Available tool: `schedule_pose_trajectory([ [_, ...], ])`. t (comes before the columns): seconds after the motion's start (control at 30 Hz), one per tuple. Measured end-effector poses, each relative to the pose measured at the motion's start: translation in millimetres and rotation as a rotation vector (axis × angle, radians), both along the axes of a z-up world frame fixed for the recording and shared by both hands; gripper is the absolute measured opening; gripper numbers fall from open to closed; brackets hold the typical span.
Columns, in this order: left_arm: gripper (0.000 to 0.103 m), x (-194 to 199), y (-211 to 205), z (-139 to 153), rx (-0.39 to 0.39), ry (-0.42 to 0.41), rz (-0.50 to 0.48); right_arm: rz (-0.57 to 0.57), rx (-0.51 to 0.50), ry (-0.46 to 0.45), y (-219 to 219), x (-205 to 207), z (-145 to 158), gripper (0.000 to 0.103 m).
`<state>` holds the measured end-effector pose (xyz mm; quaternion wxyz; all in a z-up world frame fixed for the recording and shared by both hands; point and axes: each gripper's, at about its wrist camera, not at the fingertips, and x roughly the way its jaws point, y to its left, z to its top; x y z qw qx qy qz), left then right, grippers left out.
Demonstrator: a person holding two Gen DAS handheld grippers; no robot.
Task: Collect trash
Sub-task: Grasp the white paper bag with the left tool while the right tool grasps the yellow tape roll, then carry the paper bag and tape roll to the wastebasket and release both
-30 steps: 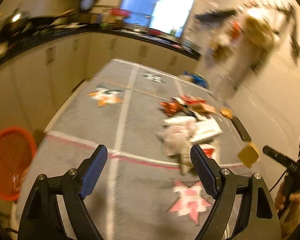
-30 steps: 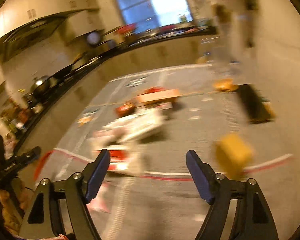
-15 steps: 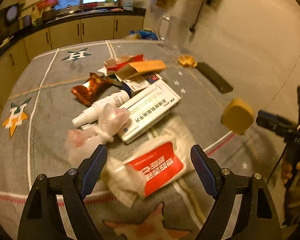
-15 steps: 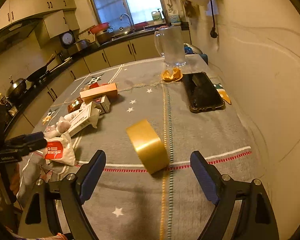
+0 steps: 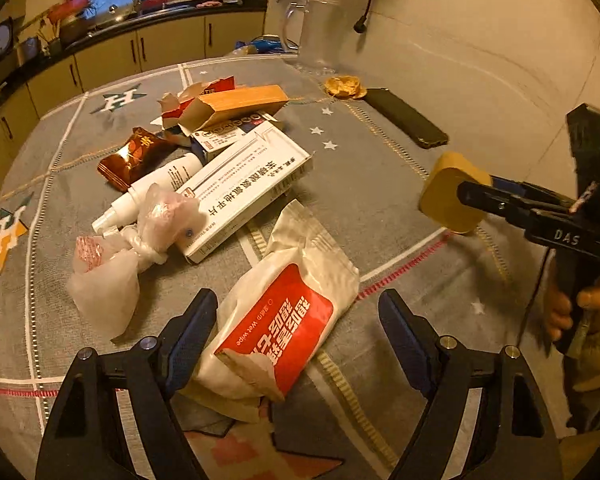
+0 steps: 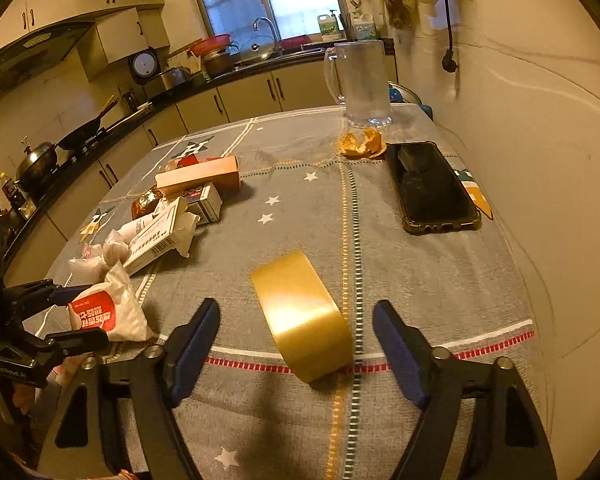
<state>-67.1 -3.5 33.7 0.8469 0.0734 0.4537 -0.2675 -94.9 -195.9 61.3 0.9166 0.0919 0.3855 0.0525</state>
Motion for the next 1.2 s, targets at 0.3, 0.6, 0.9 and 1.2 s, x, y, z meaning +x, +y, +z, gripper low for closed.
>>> schedule_pose_trajectory([
  [0.3,0.029,-13.7,-0.9,8.9,0.032,-0.046,0.030,-0.012,0.024,0.015,-1.6,-5.9,-1.8,0.034],
  [0.6,0.027,-37.0,23.3,17.9,-0.035,-0.070,0.135,-0.011,0.063,-0.019,2.6,-23.7,10.4,0.034],
  [0.9,0.028,-73.1,76.6,52.6,-0.154,-0.141,0.267,0.028,0.098,-0.055,18.4,-38.7,27.8,0.033],
  [1.2,0.028,-99.8,156.8,68.6,-0.242,-0.184,0.467,0.098,0.110,-0.058,52.5,-45.2,36.0,0.034],
])
